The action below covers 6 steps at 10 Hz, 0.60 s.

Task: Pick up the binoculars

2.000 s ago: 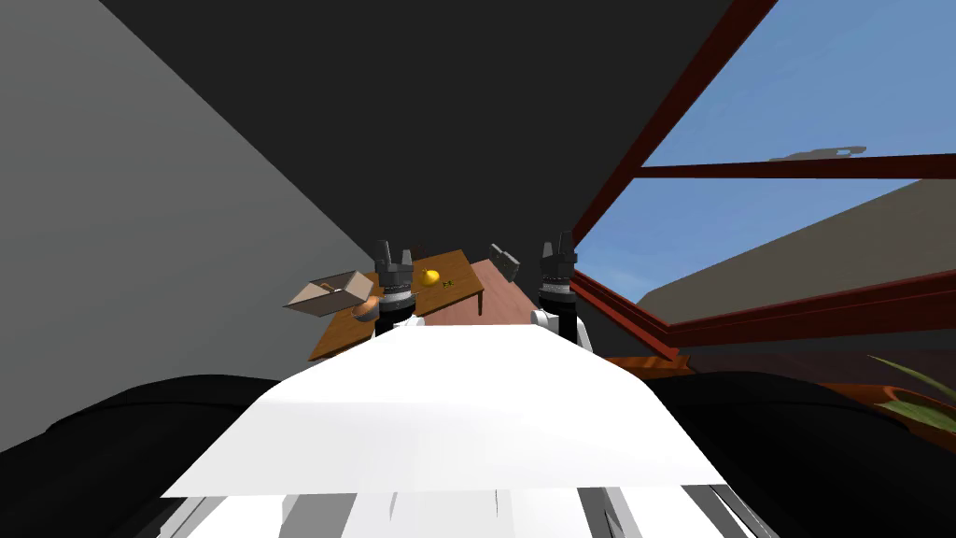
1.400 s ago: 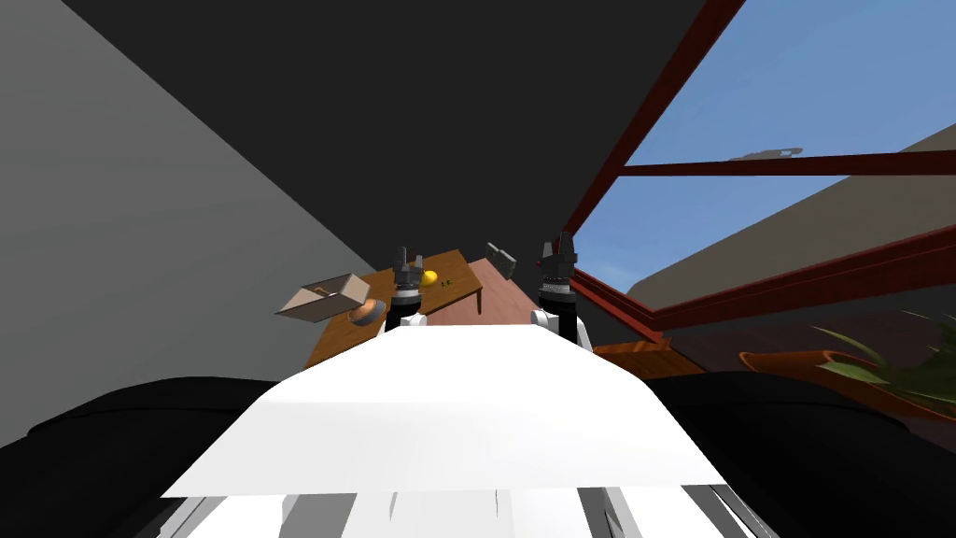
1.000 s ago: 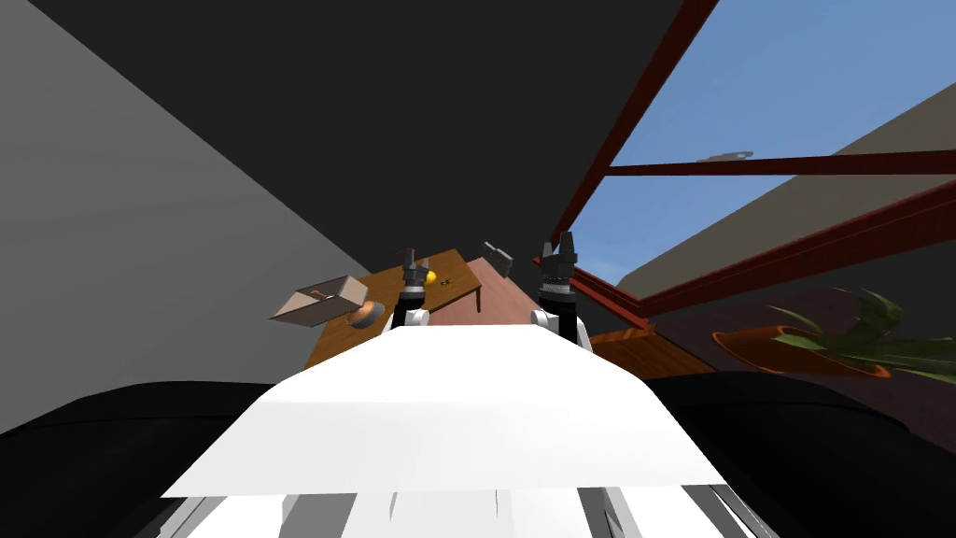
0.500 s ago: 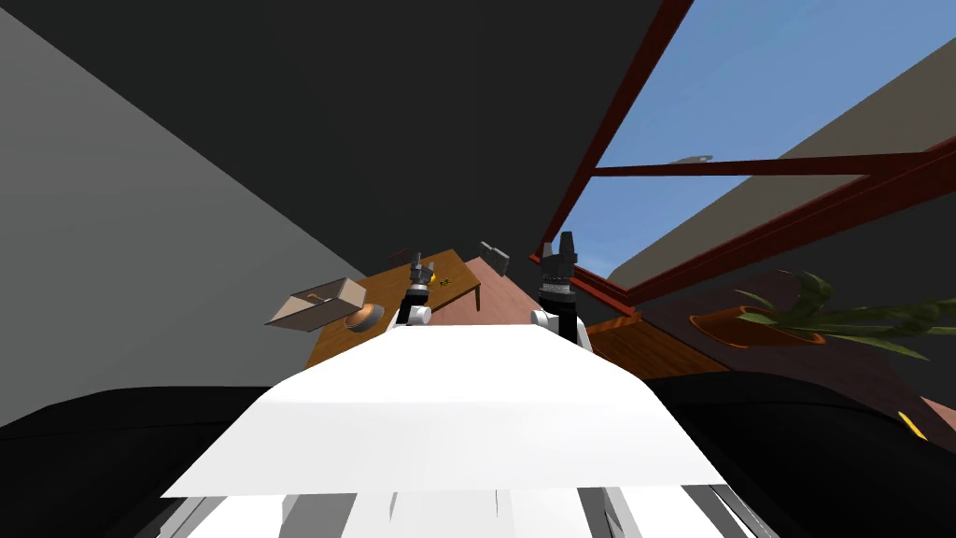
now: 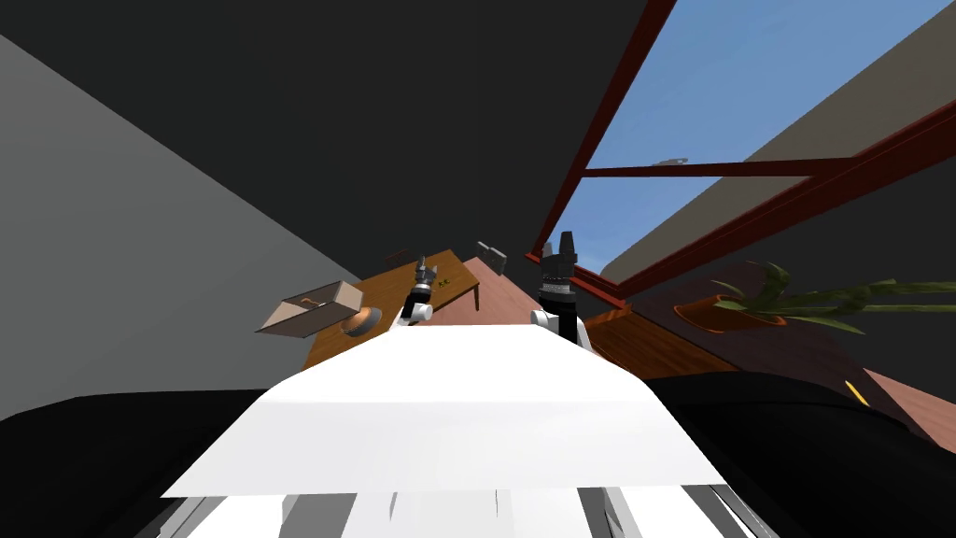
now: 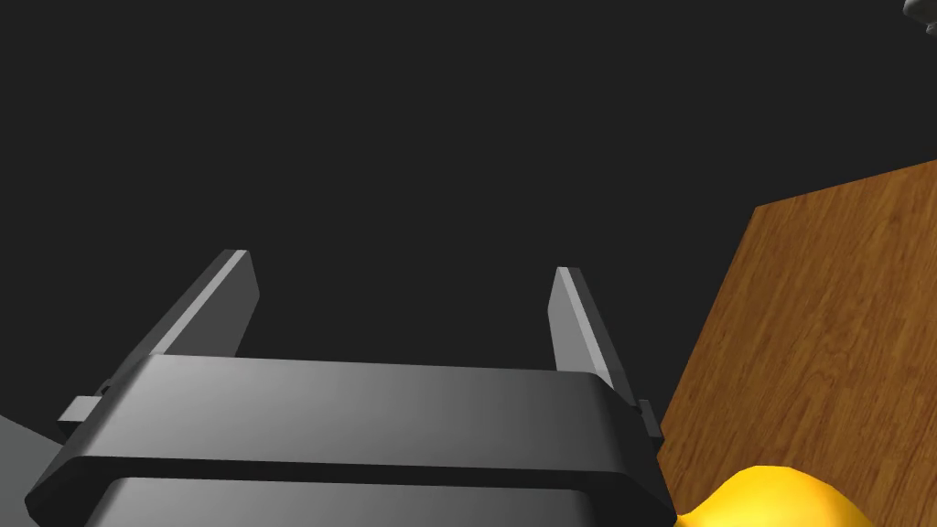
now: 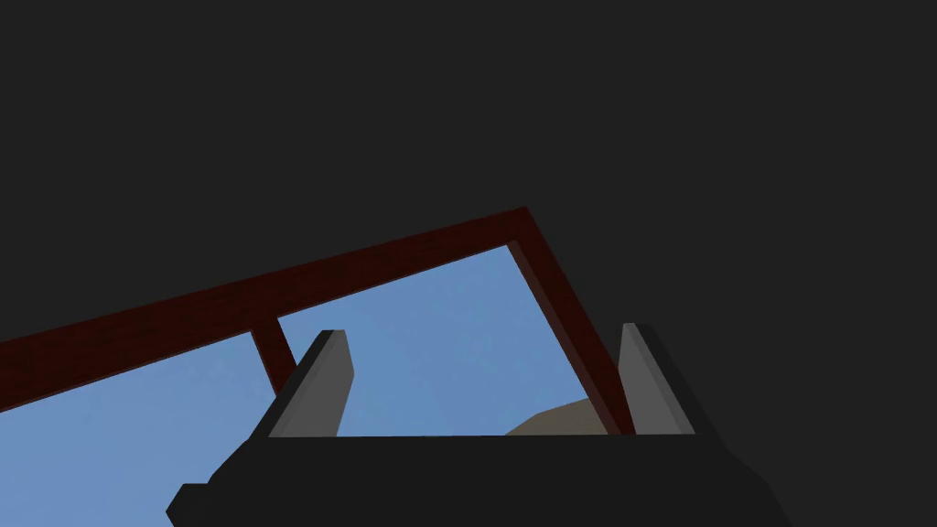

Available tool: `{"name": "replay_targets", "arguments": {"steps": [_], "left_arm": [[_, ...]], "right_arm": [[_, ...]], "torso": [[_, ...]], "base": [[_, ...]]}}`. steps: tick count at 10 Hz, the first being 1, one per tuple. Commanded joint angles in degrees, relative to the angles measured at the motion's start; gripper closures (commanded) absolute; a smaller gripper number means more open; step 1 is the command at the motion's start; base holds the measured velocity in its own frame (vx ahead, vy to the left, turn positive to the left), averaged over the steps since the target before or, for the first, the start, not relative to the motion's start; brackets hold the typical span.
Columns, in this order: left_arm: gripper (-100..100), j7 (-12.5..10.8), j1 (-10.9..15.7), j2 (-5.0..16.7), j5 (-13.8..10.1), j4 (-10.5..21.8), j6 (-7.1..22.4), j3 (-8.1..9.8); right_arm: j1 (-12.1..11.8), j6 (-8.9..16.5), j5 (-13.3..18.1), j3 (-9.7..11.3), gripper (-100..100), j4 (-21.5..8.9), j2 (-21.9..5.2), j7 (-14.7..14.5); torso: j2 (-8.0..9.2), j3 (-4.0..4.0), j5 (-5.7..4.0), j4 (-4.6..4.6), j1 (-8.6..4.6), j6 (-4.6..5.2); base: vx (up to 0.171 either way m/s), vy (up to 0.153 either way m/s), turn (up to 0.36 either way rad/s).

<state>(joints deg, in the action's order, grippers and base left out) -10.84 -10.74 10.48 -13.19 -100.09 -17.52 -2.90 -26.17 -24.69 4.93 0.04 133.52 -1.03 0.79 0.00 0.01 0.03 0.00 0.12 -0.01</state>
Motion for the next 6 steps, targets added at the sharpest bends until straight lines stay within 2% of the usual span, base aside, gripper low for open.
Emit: {"name": "replay_targets", "arguments": {"steps": [1,2,4,5,6], "left_arm": [[-100,-0.71,1.07,0.23,-0.55,2.20,0.68,0.16],[-100,-1.78,2.61,0.52,-1.57,4.22,2.10,0.36],[-100,-1.78,2.61,0.52,-1.57,5.04,2.10,0.36],[-100,-2.81,4.19,0.84,-2.60,7.24,3.63,0.57],[-100,-2.81,4.19,0.84,-2.60,7.95,3.63,0.57]], "right_arm": [[0.00,0.00,0.00,0.00,0,0.00,0.00,0.00],[0.00,0.00,0.00,0.00,0,0.00,0.00,0.00],[-0.01,0.00,0.00,0.00,0,0.00,0.00,0.00],[-0.01,0.00,0.00,0.00,0,0.00,0.00,0.00],[0.00,0.00,0.00,0.00,0,0.00,0.00,0.00]], "torso": [[0.00,0.00,0.00,0.00,0.00,0.00],[-0.01,0.00,0.00,0.00,-0.02,-0.02],[-0.03,-0.02,0.00,-0.01,-0.02,-0.02],[-0.05,-0.03,-0.01,-0.01,-0.05,-0.02],[-0.06,-0.03,-0.01,-0.01,-0.06,0.00]], "base": [[-0.010,0.021,-0.045],[-0.008,0.016,-0.075],[-0.002,0.015,-0.021],[-0.001,0.009,-0.093],[-0.001,0.014,-0.045]]}}
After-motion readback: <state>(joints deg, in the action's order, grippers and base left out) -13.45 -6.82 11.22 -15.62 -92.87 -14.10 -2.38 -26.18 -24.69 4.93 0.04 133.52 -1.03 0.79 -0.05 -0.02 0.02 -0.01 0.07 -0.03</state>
